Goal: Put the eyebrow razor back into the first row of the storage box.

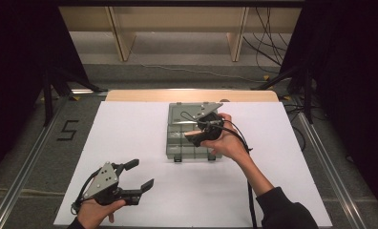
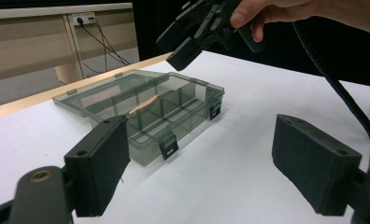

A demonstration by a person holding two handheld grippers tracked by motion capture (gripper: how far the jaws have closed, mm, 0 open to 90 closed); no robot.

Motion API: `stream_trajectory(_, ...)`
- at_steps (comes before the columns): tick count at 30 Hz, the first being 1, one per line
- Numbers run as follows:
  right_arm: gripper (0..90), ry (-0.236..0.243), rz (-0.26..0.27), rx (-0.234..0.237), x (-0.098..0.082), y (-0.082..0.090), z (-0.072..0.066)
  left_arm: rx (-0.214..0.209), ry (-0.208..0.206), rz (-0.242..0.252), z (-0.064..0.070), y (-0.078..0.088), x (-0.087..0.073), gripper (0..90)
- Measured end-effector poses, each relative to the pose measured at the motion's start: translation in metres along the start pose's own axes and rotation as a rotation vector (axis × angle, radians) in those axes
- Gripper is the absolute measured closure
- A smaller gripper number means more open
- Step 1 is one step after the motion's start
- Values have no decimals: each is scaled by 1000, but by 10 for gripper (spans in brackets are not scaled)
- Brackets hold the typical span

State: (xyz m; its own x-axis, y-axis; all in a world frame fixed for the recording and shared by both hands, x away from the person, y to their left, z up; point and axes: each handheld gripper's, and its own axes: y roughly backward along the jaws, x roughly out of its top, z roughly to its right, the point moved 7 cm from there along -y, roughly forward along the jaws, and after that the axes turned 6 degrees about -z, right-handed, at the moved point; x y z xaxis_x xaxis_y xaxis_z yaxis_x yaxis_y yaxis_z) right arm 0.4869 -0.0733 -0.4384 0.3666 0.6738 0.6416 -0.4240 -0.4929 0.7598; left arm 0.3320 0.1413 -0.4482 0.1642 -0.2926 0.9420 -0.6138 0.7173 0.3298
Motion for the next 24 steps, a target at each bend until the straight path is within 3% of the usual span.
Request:
stream_trajectory(5,267,-42,63,16,-10,8,-7,2,-4,0,-1,0,0,190)
stream_trajectory(7,266,-51,57,29,-13,10,-8,3,-5,1,-1,0,0,190)
stream_trajectory(8,266,-57,85,20,-19,11,-10,3,-7,1,-1,0,0,190)
stream_trajectory(14,251,-85,112,12,-33,16,-14,5,-10,3,-1,1,1,190)
stream_trajectory(24,211,-141,203,15,-56,37,-23,6,-12,2,-1,1,1,190)
